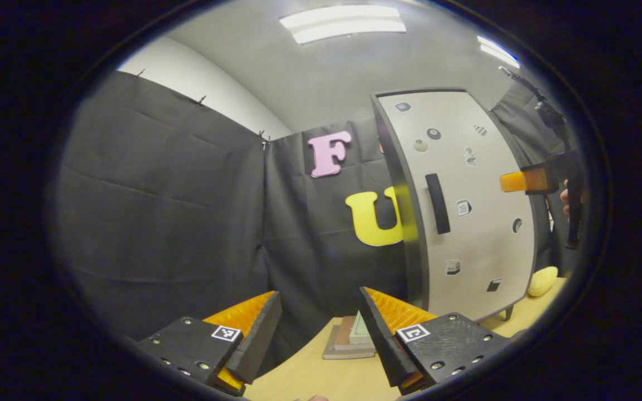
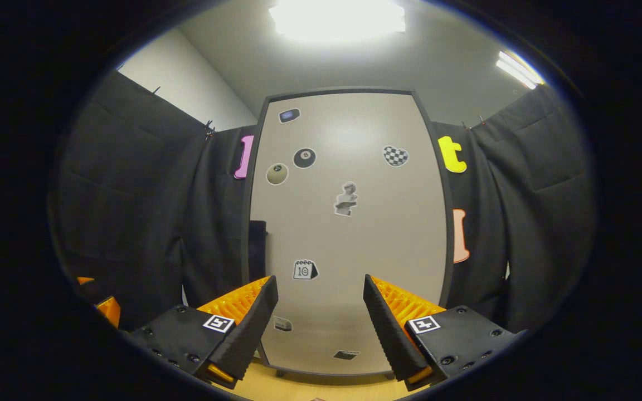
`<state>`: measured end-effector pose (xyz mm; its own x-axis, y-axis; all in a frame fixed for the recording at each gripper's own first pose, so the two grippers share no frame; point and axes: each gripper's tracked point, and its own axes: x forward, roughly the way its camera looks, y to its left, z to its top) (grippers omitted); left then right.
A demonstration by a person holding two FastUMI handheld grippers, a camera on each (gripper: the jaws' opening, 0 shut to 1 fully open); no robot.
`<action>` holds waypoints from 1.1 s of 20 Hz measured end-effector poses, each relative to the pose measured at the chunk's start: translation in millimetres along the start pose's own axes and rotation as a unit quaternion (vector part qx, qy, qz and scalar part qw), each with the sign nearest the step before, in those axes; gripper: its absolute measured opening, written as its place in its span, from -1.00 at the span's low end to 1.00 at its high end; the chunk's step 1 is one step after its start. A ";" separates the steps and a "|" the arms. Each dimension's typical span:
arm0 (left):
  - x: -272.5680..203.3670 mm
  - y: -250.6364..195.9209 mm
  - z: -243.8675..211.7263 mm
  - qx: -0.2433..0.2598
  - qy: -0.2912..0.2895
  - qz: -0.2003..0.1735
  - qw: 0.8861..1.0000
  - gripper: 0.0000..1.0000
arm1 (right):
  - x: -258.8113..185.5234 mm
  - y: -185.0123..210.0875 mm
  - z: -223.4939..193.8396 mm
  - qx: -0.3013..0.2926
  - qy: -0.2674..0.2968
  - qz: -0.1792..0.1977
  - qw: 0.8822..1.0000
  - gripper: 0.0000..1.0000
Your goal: Open the cabinet door with the right hand, grasp the bottle in the cabinet with the left hand and place it on the coaster, then close the cabinet door with the right hand.
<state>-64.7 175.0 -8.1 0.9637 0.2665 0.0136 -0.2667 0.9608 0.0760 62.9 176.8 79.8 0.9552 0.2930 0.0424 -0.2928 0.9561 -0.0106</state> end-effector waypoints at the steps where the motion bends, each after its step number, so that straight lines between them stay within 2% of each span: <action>1: -1.2 14.8 -2.2 0.004 0.001 0.011 1.000 0.72 | 8.4 9.9 2.9 0.000 0.000 0.004 1.000 0.95; 4: -5.3 56.2 -14.4 0.008 0.009 0.039 0.999 0.66 | 31.5 39.2 6.0 0.001 0.002 0.014 1.000 0.95; 9: -5.3 109.1 -37.9 0.005 0.032 0.070 0.997 0.67 | 70.6 74.7 0.8 -0.009 0.018 0.013 1.000 0.95; 12: -8.9 136.7 -47.4 0.001 0.039 0.088 0.995 0.72 | 91.9 83.5 -4.4 -0.014 0.031 0.001 0.999 0.94; 15: -10.3 153.7 -55.0 -0.006 0.048 0.097 0.994 0.72 | 112.5 92.3 -12.0 -0.010 0.052 0.000 0.999 0.84; 16: -11.1 157.9 -58.8 -0.007 0.050 0.100 0.994 0.72 | 116.1 92.8 -19.1 -0.007 0.068 -0.004 0.998 0.56; 18: -11.6 166.3 -58.8 -0.011 0.051 0.105 0.993 0.67 | 122.9 97.8 -33.5 0.000 0.104 0.000 0.995 0.39; 19: -11.4 168.8 -60.6 -0.013 0.051 0.105 0.993 0.67 | 125.9 100.5 -40.9 0.002 0.120 0.002 0.993 0.39; 20: -12.3 170.5 -64.0 -0.014 0.053 0.106 0.993 0.72 | 127.8 94.9 -44.1 0.001 0.126 -0.014 0.992 0.22; 22: -12.3 173.7 -64.5 -0.014 0.054 0.108 0.993 0.72 | 131.4 93.1 -49.8 0.007 0.138 -0.020 0.990 -0.18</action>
<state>-123.4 343.5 -59.3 0.8778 0.4723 -0.0803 -0.4692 0.8814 0.0554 163.4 304.4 34.6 0.9408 0.2465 -0.2328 -0.2535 0.9673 0.0000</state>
